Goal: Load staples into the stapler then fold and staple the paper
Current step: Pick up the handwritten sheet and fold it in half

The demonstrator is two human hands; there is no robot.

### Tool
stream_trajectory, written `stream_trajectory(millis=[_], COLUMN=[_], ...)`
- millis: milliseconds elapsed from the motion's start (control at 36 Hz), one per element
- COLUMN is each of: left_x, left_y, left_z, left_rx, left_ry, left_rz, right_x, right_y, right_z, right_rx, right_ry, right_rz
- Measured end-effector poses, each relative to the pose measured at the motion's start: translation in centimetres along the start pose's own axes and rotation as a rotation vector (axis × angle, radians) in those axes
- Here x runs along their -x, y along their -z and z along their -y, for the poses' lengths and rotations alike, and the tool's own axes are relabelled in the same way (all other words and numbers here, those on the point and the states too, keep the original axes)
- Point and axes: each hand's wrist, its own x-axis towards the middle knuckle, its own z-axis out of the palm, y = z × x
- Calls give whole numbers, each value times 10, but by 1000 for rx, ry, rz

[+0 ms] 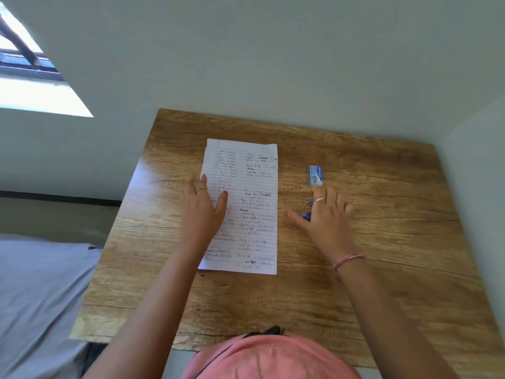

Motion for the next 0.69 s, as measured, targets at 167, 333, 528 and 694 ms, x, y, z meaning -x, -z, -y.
stream_trajectory(millis=[167,333,528,694], left_x=[-11,-19,-24,-27], left_y=[7,12,15,19], left_z=[5,7,15,17], left_rx=[31,149,257,380], left_ry=[170,195,224,274], left_rz=[36,33,42,139], right_x=[6,2,-10,-11], right_y=[2,-7,-6,-8], right_z=[38,57,54,52], right_rx=[-493,-644,-780,-786], right_ry=[-6,-153,-262,-259], right_rz=[68,179,207,194])
